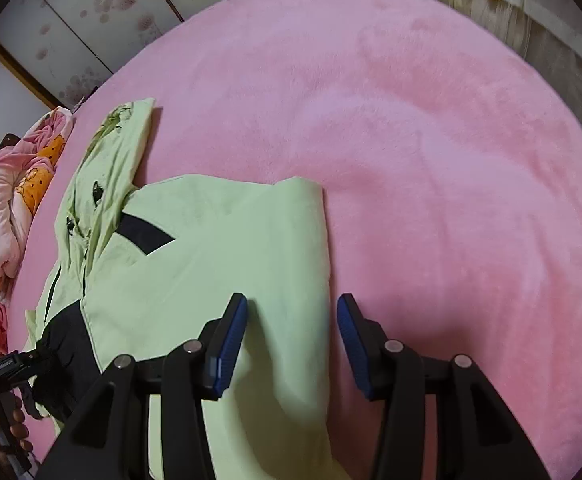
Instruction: Fold large clothes
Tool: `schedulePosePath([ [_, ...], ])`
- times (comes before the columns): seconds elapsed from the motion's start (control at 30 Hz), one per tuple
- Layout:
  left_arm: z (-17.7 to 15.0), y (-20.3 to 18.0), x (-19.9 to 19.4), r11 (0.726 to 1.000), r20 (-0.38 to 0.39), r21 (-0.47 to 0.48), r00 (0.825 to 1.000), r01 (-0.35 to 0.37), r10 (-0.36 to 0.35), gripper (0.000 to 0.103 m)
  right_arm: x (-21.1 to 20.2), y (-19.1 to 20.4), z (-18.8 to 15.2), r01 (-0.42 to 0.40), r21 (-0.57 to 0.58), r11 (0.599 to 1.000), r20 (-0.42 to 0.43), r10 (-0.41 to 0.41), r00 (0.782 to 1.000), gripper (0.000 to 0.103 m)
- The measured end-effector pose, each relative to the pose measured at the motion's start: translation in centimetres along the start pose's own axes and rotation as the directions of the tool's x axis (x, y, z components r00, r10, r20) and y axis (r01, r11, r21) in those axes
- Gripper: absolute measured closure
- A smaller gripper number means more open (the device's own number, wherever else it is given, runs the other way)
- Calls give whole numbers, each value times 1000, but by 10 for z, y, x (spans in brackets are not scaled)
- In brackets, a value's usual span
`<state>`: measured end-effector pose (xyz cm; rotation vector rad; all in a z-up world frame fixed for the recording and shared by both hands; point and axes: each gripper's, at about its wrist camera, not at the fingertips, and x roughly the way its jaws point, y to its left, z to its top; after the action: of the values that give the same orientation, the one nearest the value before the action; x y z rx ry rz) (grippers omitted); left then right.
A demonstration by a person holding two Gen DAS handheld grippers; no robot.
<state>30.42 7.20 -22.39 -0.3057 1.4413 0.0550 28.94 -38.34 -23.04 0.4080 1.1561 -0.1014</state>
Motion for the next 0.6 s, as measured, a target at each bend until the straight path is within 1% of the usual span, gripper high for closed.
schedulePosePath([
  [0.07, 3, -5, 12, 999, -28, 30, 999, -20, 21, 18, 8, -2, 3, -21, 15, 1000, -17, 21, 1000, 56],
  [0.13, 2, -8, 25, 997, -41, 56, 998, -48, 50, 18, 13, -2, 4, -25, 20, 999, -20, 26, 999, 56],
  [0.17, 3, -7, 29, 997, -45, 61, 998, -47, 50, 18, 14, -1, 3, -31, 21, 999, -14, 31, 999, 56],
  [0.2, 4, -7, 31, 997, -33, 70, 999, -39, 41, 22, 14, 0, 2, -37, 20, 999, -9, 37, 999, 56],
  [0.23, 2, -3, 30, 996, -18, 79, 999, -34, 35, 31, 14, 1, 2, -38, 18, 999, -1, 38, 999, 65],
  [0.27, 3, -3, 27, 995, 3, 98, 1000, -16, 16, 62, 13, 3, 1, -40, 12, 999, 4, 40, 999, 84],
  [0.3, 5, -4, 22, 993, 15, 113, 1000, 16, -17, 82, 13, 5, 1, -38, 5, 999, 2, 38, 999, 91],
  [0.33, 10, -5, 20, 993, 19, 111, 999, 31, -33, 84, 11, 6, 1, -38, -1, 999, 5, 38, 999, 95],
  [0.37, 13, -6, 12, 993, 48, 110, 997, 47, -53, 90, 5, 7, 1, -41, -1, 999, 27, 41, 999, 98],
  [0.43, 18, -11, -2, 988, 103, 142, 992, 62, -77, 92, -9, 10, 2, -36, -15, 999, 81, 37, 996, 100],
  [0.47, 19, -15, -7, 985, 136, 164, 987, 58, -81, 92, -14, 10, 3, -21, -23, 1000, 111, 24, 994, 100],
  [0.5, 22, -19, -6, 982, 151, 181, 985, 56, -84, 92, -17, 10, 3, 1, -31, 1000, 146, 3, 989, 100],
  [0.53, 26, -21, 1, 979, 143, 198, 986, 53, -82, 91, -13, 9, 4, 29, -31, 999, 153, -24, 988, 100],
  [0.57, 27, -21, 8, 977, 128, 210, 990, 37, -65, 88, -7, 6, 4, 45, -27, 999, 133, -41, 990, 99],
  [0.6, 20, -19, 14, 976, 113, 216, 993, 15, -40, 81, 2, 3, 3, 60, -20, 998, 100, -57, 993, 97],
])
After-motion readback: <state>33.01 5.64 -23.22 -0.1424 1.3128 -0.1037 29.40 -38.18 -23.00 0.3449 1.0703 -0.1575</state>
